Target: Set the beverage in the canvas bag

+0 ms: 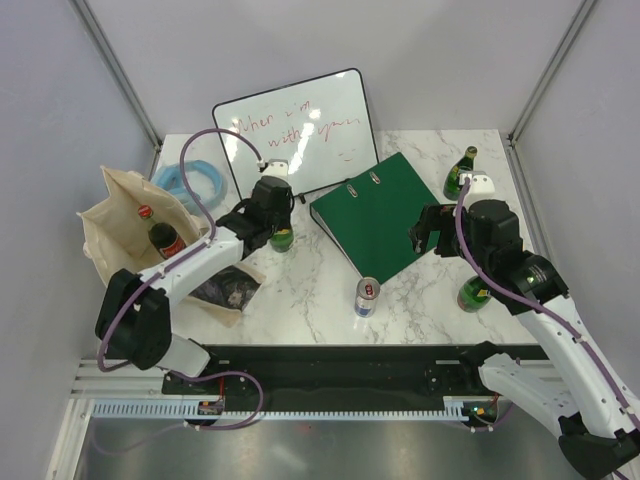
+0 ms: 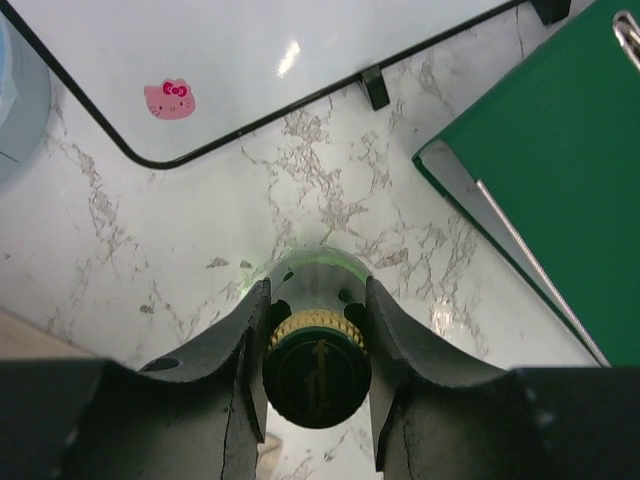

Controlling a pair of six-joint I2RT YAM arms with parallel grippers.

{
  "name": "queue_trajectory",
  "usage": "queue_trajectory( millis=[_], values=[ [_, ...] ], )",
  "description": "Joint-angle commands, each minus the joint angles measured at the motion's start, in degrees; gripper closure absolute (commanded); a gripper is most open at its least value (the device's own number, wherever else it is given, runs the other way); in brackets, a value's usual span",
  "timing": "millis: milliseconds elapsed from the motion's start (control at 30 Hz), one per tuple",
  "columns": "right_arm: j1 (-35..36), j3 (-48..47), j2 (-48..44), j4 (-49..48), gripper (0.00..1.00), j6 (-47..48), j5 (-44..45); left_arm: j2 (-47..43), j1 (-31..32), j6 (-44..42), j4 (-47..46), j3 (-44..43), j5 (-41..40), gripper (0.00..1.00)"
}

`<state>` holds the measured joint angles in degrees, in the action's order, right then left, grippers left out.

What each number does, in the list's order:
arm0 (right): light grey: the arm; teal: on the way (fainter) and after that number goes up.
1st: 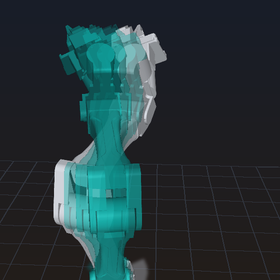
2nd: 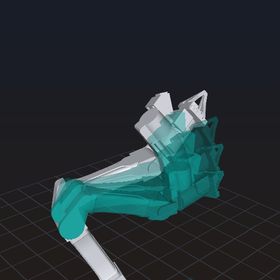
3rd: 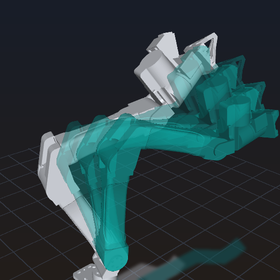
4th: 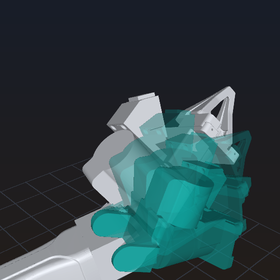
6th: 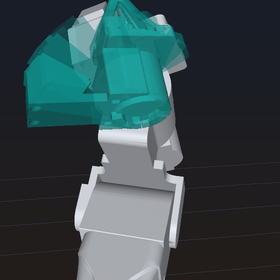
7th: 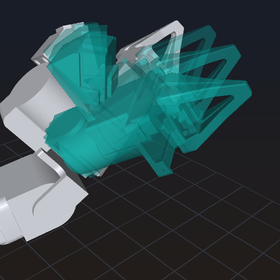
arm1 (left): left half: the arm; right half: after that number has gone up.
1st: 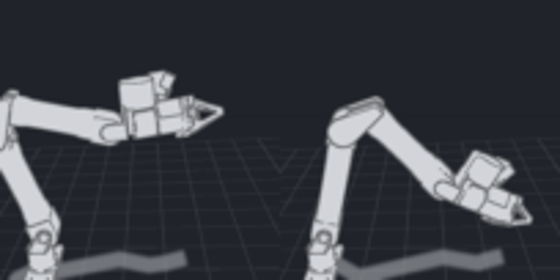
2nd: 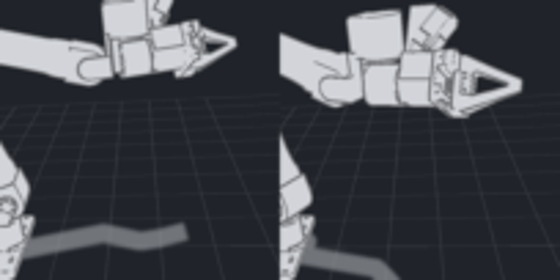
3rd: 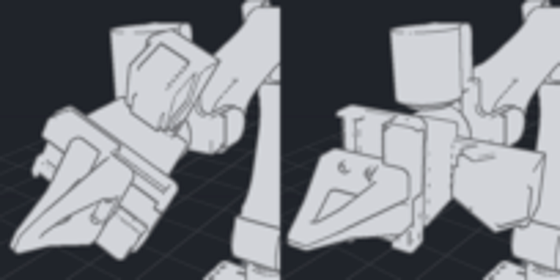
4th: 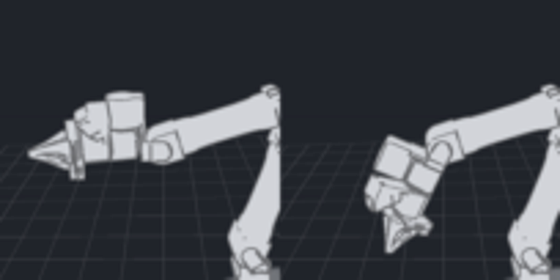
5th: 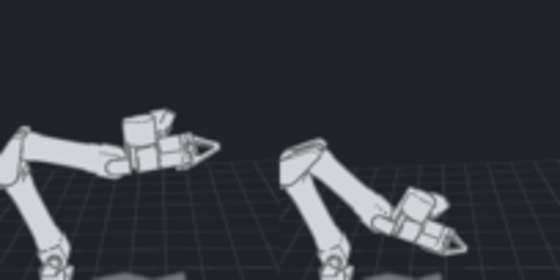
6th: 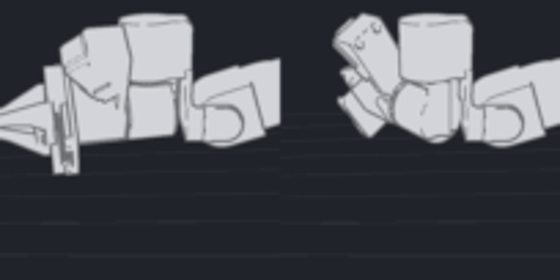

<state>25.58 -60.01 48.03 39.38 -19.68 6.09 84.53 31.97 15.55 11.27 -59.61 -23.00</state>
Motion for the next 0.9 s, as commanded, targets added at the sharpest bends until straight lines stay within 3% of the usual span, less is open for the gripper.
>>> queue_trajectory(
  millis=[0, 500, 867],
  values=[
    [-0.1, -0.4, 0.1, -2.3, 0.02, 0.3, 0.3, -7.3, 0.2, -4.2, 0.9, -4.8, 1.8, 0.98],
    [-0.1, -1.0, 0.4, -2.5, 0.02, 0.0, -1.4, -17.4, 0.2, -6.1, 15.2, -15.1, 7.4, 0.98],
    [-0.1, -1.7, -0.1, -2.5, 0.02, 0.0, -2.4, -21.7, 0.2, -12.7, 30.1, -36.6, 0.3, 0.98]
  ],
)
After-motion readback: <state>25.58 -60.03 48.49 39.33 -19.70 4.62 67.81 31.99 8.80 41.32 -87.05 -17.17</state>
